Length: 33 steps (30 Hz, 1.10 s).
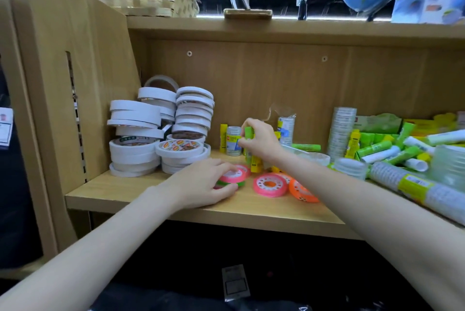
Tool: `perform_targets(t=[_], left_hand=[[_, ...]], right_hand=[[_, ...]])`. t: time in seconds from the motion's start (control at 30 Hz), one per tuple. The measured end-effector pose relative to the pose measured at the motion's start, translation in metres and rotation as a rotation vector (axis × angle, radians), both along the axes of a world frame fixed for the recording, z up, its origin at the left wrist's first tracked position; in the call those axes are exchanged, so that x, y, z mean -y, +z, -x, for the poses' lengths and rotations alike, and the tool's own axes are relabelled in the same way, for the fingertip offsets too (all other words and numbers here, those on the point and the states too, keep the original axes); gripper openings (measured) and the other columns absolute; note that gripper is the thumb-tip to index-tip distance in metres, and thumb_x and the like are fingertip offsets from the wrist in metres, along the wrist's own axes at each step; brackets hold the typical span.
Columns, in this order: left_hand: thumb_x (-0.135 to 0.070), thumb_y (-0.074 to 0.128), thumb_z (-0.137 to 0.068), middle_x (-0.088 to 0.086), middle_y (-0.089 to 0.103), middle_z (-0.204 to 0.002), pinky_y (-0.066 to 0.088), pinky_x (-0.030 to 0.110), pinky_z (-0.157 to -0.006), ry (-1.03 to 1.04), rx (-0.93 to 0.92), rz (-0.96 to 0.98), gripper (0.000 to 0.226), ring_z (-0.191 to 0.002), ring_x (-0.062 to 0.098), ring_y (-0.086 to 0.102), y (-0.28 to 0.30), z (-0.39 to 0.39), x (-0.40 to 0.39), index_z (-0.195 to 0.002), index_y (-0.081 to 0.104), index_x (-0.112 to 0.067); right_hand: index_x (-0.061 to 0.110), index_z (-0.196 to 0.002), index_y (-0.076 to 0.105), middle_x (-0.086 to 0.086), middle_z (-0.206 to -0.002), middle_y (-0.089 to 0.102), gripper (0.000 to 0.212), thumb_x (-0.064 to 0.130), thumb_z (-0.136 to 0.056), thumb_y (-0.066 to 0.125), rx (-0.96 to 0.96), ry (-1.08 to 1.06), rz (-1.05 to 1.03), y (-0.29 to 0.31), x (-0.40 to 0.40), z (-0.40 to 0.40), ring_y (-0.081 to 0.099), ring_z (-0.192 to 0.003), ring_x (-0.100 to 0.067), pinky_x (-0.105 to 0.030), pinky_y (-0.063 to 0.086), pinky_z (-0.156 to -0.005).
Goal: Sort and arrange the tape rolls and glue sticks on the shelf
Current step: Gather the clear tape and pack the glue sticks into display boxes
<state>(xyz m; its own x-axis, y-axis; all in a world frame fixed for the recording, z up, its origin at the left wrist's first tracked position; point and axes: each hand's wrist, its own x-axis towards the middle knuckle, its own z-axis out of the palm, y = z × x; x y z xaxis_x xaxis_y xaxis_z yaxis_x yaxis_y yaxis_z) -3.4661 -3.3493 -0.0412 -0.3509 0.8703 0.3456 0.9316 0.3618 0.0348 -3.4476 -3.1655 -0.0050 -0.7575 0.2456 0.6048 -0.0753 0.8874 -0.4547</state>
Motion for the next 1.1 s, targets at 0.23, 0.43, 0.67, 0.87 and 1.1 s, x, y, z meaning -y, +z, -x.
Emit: perform_targets(t=[0.23,0.43,0.67,0.87,1.1], left_hand=[[-0.034,0.043,-0.097,0.000,0.051,-0.129,0.035,0.026,-0.096,0.023,0.004,-0.137,0.038,-0.119,0.015,0.047,0.024,-0.005,-0.032,-0.128,0.050,-0.015],[-0.044,0.054,-0.090,0.013,0.040,-0.138,0.035,0.031,-0.102,0.106,0.236,0.105,0.057,-0.126,0.027,0.041,0.031,0.008,-0.106,-0.140,0.034,-0.023],[-0.040,0.053,-0.092,0.008,0.038,-0.136,0.029,0.042,-0.109,0.050,0.227,0.367,0.043,-0.129,0.025,0.035,0.037,0.040,-0.127,-0.132,0.040,-0.034],[-0.055,0.050,-0.087,0.005,0.037,-0.111,0.039,0.044,-0.101,0.112,0.134,0.398,0.050,-0.112,0.030,0.047,0.036,0.051,-0.128,-0.132,0.035,-0.041],[-0.029,0.058,-0.089,0.010,0.040,-0.117,0.042,0.040,-0.096,0.172,-0.007,0.463,0.047,-0.114,0.030,0.048,0.040,0.050,-0.134,-0.134,0.044,-0.025]], right_hand=[[0.017,-0.079,0.062,0.001,-0.072,0.057,0.004,0.015,-0.077,0.065,0.131,-0.085,-0.031,0.108,-0.027,-0.046,0.051,-0.072,-0.015,-0.023,0.042,-0.062],[0.015,-0.080,0.067,0.003,-0.069,0.061,0.008,0.008,-0.076,0.063,0.373,-0.059,-0.159,0.099,-0.065,-0.086,0.052,-0.053,-0.005,-0.014,0.045,-0.052],[0.021,-0.078,0.064,0.002,-0.079,0.061,0.010,0.012,-0.078,0.064,0.420,-0.052,-0.203,0.081,-0.097,-0.096,0.053,-0.065,-0.007,-0.019,0.044,-0.061],[0.019,-0.081,0.067,0.007,-0.076,0.061,0.010,0.011,-0.077,0.063,0.384,-0.059,-0.179,0.076,-0.106,-0.095,0.053,-0.069,-0.007,-0.017,0.043,-0.064],[0.020,-0.079,0.066,0.012,-0.074,0.059,0.010,0.011,-0.078,0.063,0.374,-0.081,-0.176,0.076,-0.111,-0.101,0.052,-0.066,-0.003,-0.012,0.040,-0.057]])
